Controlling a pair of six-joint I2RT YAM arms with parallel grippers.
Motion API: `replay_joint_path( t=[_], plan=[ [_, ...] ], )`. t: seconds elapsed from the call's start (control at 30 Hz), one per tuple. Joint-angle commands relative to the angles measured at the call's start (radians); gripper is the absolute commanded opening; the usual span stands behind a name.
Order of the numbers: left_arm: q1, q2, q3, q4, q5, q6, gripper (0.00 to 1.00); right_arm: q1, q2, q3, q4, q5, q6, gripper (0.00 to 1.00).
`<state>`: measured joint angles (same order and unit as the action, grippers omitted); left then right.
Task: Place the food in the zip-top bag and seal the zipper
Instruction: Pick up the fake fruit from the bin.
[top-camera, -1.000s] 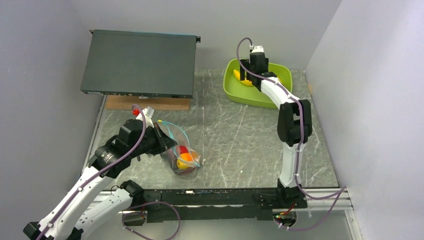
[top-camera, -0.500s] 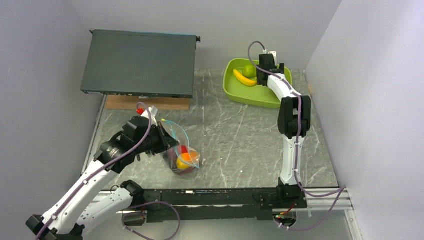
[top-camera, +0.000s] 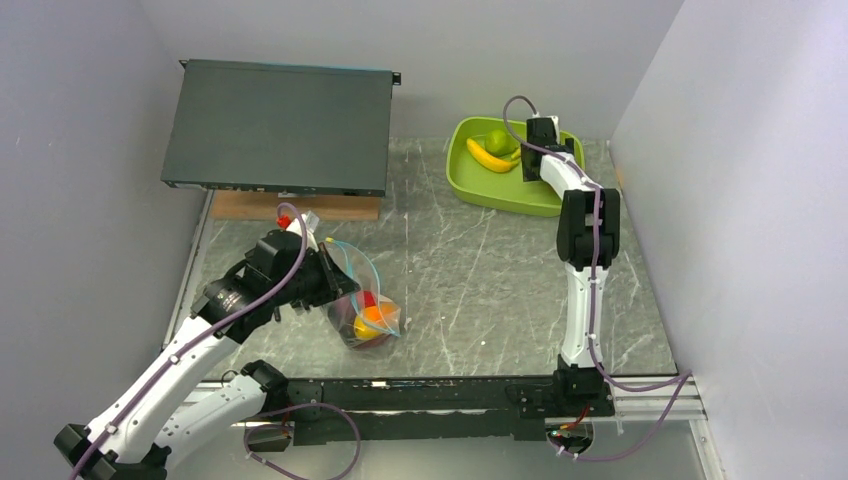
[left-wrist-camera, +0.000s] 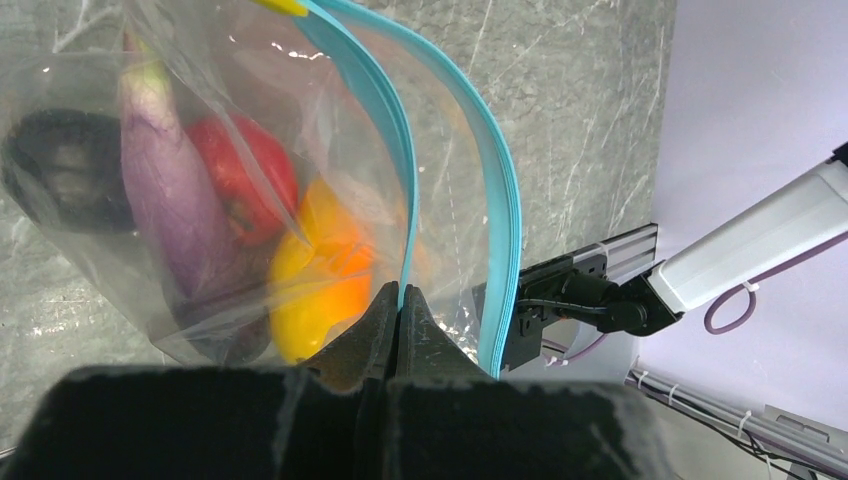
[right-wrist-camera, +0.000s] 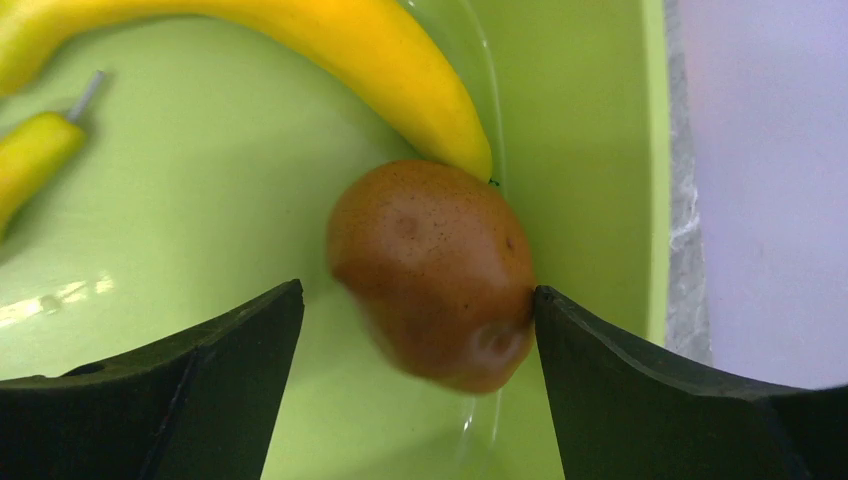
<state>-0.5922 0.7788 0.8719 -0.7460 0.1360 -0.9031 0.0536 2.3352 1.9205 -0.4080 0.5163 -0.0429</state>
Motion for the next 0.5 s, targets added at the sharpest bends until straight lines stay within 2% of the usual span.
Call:
replay_joint_path(
  t=[0.0, 0.27, 0.47],
  plan=[
    [0.002, -0.008, 0.044, -0.005, 0.014, 0.007, 0.0, -0.015, 0.055, 0.062, 0.018, 0.004, -0.005, 0.85],
    [0.003, -0.01, 0.059, -0.017, 0.017, 0.006, 0.0, -0.017, 0.055, 0.052, 0.06, -0.02, 0.007, 0.74],
    [0.003, -0.004, 0.064, -0.023, 0.023, 0.003, 0.0, -0.015, 0.019, 0.037, 0.072, -0.063, 0.035, 0.51]
  ],
)
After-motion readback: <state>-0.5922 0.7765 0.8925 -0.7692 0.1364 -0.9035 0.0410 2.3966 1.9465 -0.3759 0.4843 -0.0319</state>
